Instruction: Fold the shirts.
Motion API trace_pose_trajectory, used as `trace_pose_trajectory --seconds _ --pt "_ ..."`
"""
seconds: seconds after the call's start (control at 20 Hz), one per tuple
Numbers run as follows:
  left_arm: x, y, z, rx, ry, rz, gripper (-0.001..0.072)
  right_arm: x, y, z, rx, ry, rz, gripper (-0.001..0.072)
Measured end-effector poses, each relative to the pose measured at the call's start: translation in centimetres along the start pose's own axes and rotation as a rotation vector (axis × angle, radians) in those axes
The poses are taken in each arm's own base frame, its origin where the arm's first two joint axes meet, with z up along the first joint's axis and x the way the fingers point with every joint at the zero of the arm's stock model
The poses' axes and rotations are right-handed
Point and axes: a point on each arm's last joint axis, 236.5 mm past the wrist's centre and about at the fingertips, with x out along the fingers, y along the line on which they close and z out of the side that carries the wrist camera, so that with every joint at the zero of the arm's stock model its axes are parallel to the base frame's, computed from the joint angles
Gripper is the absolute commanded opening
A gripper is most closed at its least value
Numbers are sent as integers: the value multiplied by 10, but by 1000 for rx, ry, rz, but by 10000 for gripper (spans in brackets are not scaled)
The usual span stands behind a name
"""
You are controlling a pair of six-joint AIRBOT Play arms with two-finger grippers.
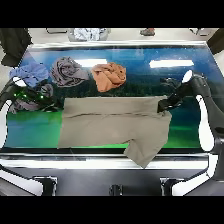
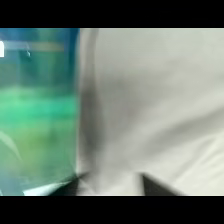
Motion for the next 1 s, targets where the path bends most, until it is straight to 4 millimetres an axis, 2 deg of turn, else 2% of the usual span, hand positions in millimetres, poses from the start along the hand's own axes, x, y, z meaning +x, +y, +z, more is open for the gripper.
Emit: trace_pose_trajectory --seconds 0.1,0.15,0.2,0.3,0.4,0.5,0.65,0.75,0.9,1.0 --pt "-13 0 -4 -11 -1 -3 511 -14 -1 -7 -5 3 10 664" --pt "-22 2 -7 -27 -4 4 511 -24 -4 -17 3 16 20 644" --pt "-30 6 -12 -43 -6 15 511 -33 -9 -30 19 31 30 610" --pt "-33 15 -37 -73 27 49 511 -46 -14 -61 65 57 57 609" --pt "-20 27 -78 -110 89 80 511 -46 -16 -94 119 76 64 609" --pt "0 36 -119 -141 126 89 511 -34 -7 -120 140 87 79 609" --pt "29 38 -165 -162 158 70 510 -17 4 -148 152 109 95 609" --pt "43 37 -182 -175 167 48 501 -11 10 -158 148 117 104 609" --pt "56 28 -195 -197 166 -7 492 -8 13 -165 148 118 108 609" --pt "62 25 -195 -203 151 -20 351 -7 15 -167 146 118 106 610"
